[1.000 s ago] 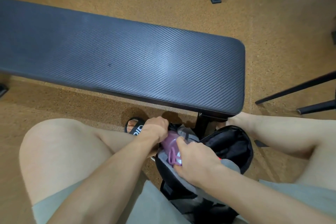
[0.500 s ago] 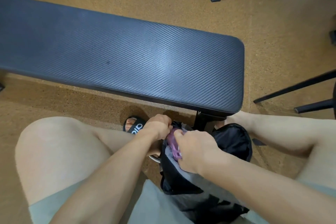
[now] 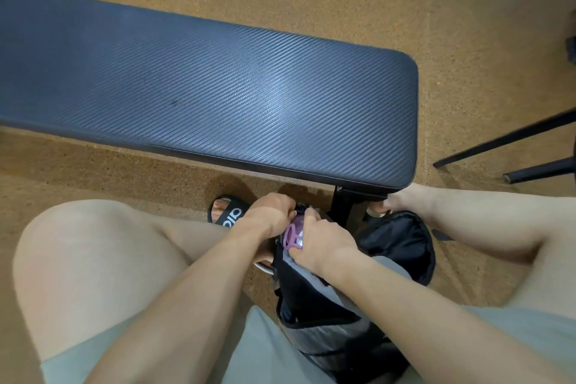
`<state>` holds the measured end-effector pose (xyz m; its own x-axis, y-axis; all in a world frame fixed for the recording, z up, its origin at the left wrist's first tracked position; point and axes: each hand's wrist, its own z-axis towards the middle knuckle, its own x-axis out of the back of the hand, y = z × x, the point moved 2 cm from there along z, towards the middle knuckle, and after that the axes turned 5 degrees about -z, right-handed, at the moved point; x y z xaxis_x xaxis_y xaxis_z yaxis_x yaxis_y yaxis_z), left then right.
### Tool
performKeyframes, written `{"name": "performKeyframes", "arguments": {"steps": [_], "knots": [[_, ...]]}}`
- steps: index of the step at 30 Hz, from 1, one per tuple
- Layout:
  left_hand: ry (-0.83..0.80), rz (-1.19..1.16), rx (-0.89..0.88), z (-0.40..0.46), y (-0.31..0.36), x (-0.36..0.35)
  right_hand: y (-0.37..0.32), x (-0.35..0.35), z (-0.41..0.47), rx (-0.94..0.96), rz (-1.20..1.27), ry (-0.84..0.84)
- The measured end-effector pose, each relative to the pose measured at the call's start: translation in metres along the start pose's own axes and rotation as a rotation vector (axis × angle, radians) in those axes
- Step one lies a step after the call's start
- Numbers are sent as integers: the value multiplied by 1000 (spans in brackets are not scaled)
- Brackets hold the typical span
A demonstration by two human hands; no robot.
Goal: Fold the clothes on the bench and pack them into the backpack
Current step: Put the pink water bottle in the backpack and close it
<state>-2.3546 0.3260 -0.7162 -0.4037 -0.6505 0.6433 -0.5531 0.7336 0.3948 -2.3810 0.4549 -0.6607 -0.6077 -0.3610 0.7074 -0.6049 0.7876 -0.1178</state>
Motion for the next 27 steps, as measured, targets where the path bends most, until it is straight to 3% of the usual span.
{"name": "performKeyframes", "arguments": {"steps": [10,17,23,27], "knots": [[-66,-92,26,7,-12,-1,-16,-19,40,-73,-82,-63],[-51,-107,121,3,-12,-1,-17,-17,37,-110,40,-210],[-93,-44,116,-1,-2,7,-15,-16,22,11,-89,-71],[-121,20,83,3,-5,9,-23,-16,33,41,-176,-93]]}}
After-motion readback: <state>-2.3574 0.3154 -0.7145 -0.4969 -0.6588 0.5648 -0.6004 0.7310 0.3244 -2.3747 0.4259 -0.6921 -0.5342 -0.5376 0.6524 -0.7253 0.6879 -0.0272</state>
